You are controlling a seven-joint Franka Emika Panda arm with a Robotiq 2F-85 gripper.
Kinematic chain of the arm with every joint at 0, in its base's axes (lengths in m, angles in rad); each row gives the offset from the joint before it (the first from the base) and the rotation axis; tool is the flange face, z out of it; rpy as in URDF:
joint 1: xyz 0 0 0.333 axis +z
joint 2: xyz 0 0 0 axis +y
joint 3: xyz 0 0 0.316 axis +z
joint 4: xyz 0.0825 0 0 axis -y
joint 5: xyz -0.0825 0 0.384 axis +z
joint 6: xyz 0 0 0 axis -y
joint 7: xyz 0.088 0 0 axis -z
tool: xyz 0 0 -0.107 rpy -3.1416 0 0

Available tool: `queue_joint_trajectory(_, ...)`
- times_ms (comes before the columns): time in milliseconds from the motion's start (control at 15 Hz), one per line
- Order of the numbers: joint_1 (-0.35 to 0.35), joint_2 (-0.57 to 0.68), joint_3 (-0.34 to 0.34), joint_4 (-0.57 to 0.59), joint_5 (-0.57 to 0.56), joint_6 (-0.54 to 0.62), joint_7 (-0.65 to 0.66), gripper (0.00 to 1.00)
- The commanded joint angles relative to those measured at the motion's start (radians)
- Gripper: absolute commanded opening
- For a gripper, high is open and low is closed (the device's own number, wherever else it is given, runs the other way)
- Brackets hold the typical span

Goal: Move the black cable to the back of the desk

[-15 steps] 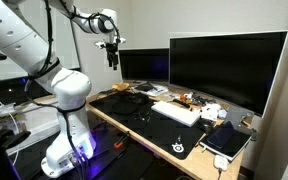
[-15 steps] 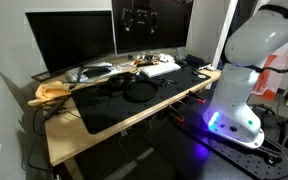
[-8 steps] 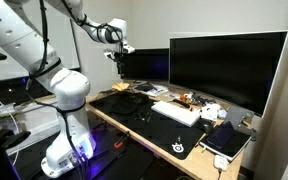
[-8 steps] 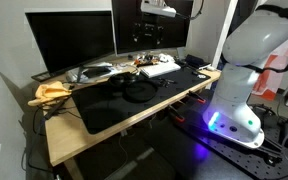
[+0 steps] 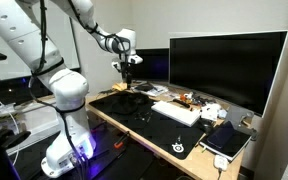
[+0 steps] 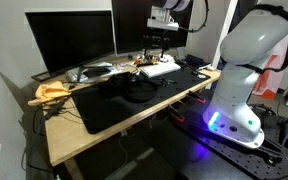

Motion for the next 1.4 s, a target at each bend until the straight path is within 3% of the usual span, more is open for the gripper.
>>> queue_joint_trajectory(0, -0.043, 0.079, -0.006, -0.008, -0.062, 0.085, 0.039, 1.00)
queue_joint_trajectory(133, -0.065, 0.125, -0.009, 0.006, -0.114, 0.094, 0.066, 1.00)
queue_joint_trajectory(200, -0.039, 0.086, -0.021, -0.005, -0.086, 0.072, 0.032, 1.00)
queue_joint_trajectory(800, -0.042, 0.138, -0.025, -0.002, -0.111, 0.069, 0.055, 1.00)
queue_joint_trajectory(1333, -0.052, 0.280, -0.036, -0.017, -0.233, 0.188, 0.075, 1.00)
